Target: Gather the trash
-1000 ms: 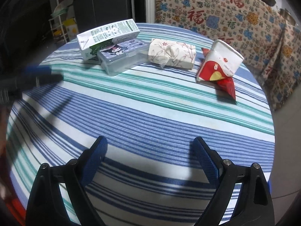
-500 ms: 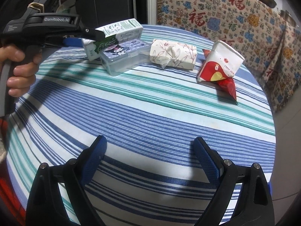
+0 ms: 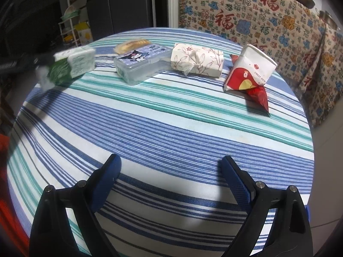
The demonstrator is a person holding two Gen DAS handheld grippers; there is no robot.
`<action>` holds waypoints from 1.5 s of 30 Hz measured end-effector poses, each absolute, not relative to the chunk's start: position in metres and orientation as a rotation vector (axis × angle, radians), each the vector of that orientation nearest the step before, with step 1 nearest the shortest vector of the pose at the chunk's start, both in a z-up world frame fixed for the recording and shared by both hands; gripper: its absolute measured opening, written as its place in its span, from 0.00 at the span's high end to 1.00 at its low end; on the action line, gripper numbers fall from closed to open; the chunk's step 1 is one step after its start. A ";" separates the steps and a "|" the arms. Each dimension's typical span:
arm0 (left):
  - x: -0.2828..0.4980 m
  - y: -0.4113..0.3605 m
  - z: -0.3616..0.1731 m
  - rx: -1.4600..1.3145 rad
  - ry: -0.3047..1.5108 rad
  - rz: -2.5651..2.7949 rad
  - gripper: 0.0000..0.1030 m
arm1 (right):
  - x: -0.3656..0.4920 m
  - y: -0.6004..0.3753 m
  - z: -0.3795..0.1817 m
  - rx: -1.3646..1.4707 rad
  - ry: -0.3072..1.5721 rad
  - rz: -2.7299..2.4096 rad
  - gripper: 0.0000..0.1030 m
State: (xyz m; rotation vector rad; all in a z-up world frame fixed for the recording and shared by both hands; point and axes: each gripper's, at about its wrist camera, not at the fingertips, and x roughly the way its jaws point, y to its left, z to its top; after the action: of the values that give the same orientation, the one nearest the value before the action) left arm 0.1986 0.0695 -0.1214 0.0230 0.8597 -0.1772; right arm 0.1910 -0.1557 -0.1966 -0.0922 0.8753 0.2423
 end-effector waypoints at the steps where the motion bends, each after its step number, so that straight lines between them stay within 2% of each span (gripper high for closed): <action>1: 0.199 0.073 -0.124 0.005 0.870 -0.185 0.61 | 0.191 -0.155 -0.197 -0.092 0.874 0.241 0.08; 10: 0.210 0.129 -0.134 -0.168 0.912 -0.114 0.60 | 0.190 -0.156 -0.197 -0.088 0.869 0.239 0.07; 11: 0.211 0.137 -0.135 -0.182 0.912 -0.090 0.53 | 0.190 -0.156 -0.197 -0.088 0.870 0.238 0.07; 13: 0.211 0.148 -0.136 -0.203 0.904 -0.052 0.48 | 0.191 -0.156 -0.196 -0.088 0.870 0.238 0.07; 25: 0.213 0.179 -0.140 -0.240 0.892 0.023 0.47 | 0.191 -0.157 -0.196 -0.089 0.870 0.239 0.05; 27: 0.209 0.180 -0.135 -0.271 0.864 -0.035 0.42 | 0.191 -0.157 -0.196 -0.088 0.871 0.240 0.05; 29: 0.208 0.176 -0.132 -0.271 0.862 -0.099 0.27 | 0.191 -0.157 -0.196 -0.088 0.871 0.240 0.05; 30: 0.207 0.170 -0.133 -0.255 0.865 -0.135 0.25 | 0.191 -0.157 -0.196 -0.088 0.871 0.240 0.05; 35: 0.202 0.142 -0.133 -0.139 0.865 -0.193 0.25 | 0.191 -0.157 -0.196 -0.089 0.871 0.240 0.05; 39: 0.198 0.148 -0.124 -0.182 0.824 -0.184 0.25 | 0.191 -0.157 -0.196 -0.089 0.871 0.241 0.05; 45: 0.208 0.122 -0.146 -0.042 0.900 -0.207 0.25 | 0.191 -0.158 -0.196 -0.088 0.873 0.242 0.05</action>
State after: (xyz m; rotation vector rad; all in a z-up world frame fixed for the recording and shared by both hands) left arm 0.2076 0.1220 -0.1463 -0.0419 0.9003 -0.2074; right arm 0.1907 -0.1576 -0.1962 -0.0883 0.8728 0.2423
